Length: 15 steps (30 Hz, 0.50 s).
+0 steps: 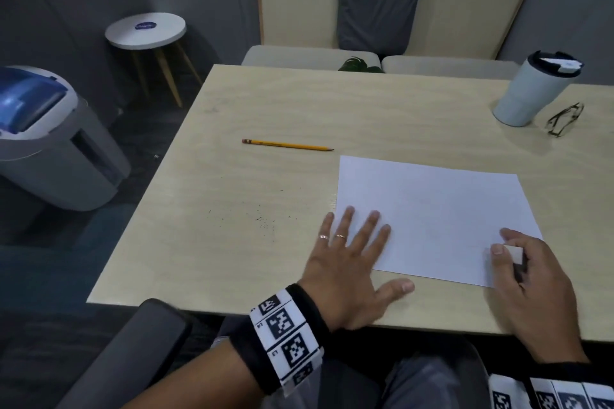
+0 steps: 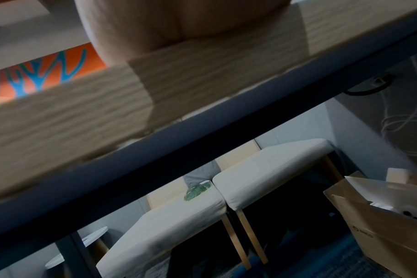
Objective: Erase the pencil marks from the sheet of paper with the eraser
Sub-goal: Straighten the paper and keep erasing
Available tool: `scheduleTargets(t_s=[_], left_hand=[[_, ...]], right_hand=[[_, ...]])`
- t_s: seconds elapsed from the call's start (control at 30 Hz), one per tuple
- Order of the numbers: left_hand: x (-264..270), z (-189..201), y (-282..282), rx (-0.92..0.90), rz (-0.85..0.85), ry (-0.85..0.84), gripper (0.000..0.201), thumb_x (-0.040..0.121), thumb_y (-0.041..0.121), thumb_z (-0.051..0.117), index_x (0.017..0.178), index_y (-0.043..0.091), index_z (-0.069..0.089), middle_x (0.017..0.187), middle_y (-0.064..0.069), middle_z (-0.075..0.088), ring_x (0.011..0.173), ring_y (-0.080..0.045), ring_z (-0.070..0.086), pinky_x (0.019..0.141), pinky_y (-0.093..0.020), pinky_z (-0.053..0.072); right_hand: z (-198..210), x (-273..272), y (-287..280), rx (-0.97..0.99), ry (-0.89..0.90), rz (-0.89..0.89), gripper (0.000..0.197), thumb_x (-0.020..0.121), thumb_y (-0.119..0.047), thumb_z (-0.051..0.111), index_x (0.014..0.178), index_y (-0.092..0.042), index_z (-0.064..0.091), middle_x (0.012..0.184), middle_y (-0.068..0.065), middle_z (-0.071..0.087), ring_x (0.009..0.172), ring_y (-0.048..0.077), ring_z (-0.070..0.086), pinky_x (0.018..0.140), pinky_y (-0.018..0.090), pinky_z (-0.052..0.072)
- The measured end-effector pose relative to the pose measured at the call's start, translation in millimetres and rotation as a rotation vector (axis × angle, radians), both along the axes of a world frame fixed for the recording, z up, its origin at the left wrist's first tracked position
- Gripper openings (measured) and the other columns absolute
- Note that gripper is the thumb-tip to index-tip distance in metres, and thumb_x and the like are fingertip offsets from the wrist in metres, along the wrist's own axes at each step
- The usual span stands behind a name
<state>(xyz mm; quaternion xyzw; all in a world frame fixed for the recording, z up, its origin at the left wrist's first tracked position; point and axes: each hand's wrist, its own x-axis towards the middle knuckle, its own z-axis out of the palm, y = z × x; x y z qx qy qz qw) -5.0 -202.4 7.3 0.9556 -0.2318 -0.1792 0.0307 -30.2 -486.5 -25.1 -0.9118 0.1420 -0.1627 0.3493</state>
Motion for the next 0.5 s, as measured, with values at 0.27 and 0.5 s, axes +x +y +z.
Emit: scheduleTargets(t_s=[0.27, 0.5], left_hand=[[2, 9, 0, -0.022, 0.18, -0.023, 0.102, 0.095, 0.084, 0.004, 0.161, 0.013, -0.027, 0.164, -0.009, -0.041, 0.15, -0.042, -0.038, 0.125, -0.058, -0.017], [0, -1, -22, -0.021, 0.078, -0.007, 0.099, 0.095, 0.085, 0.006, 0.163, 0.019, -0.024, 0.166, -0.004, -0.039, 0.15, -0.029, -0.043, 0.124, -0.055, -0.022]], right_hand=[[1, 1, 4, -0.016, -0.026, 0.012, 0.029, 0.102, -0.05, 0.051, 0.114, -0.024, 0.057, 0.142, -0.004, 0.064, 0.102, 0.03, 0.066, 0.094, 0.05, 0.053], [6, -2, 8, -0.004, -0.047, 0.013, 0.045, 0.095, -0.058, 0.044, 0.117, -0.022, 0.058, 0.142, -0.004, 0.064, 0.098, 0.03, 0.065, 0.09, 0.047, 0.051]])
